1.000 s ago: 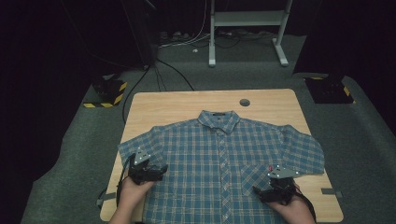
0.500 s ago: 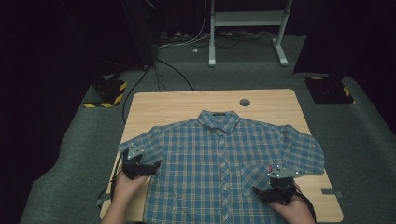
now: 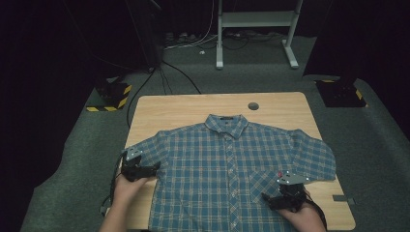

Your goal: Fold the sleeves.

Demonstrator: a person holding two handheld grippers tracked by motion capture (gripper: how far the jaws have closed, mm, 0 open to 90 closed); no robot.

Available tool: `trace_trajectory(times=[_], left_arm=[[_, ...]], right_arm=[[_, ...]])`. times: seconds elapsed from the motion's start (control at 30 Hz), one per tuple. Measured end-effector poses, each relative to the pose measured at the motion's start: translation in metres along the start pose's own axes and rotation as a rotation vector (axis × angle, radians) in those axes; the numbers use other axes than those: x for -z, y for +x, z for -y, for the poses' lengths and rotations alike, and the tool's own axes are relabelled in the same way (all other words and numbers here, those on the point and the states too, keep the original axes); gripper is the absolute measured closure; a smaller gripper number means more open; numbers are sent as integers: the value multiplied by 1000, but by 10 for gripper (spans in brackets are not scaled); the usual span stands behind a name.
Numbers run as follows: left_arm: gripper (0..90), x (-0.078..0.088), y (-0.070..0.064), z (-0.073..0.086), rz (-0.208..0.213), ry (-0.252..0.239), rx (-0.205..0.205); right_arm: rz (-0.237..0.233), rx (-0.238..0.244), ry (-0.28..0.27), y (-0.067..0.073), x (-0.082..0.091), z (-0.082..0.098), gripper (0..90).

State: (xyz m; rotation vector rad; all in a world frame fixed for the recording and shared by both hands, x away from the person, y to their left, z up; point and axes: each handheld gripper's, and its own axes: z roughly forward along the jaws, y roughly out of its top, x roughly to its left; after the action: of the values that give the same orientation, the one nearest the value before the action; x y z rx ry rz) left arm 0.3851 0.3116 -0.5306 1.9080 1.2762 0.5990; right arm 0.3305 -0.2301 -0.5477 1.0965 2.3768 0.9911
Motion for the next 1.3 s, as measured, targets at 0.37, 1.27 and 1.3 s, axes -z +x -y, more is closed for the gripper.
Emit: trace_trajectory(times=[0.37, 1.27, 1.3], left_arm=[[68, -5, 24, 6, -49, 31, 66], [515, -4, 36, 7, -159, 86, 109], [543, -3, 35, 7, -156, 86, 110]], right_arm=[[1, -2, 0, 0, 0, 0, 0], [3, 0, 0, 0, 0, 0, 0], [3, 1, -1, 0, 0, 0, 0]])
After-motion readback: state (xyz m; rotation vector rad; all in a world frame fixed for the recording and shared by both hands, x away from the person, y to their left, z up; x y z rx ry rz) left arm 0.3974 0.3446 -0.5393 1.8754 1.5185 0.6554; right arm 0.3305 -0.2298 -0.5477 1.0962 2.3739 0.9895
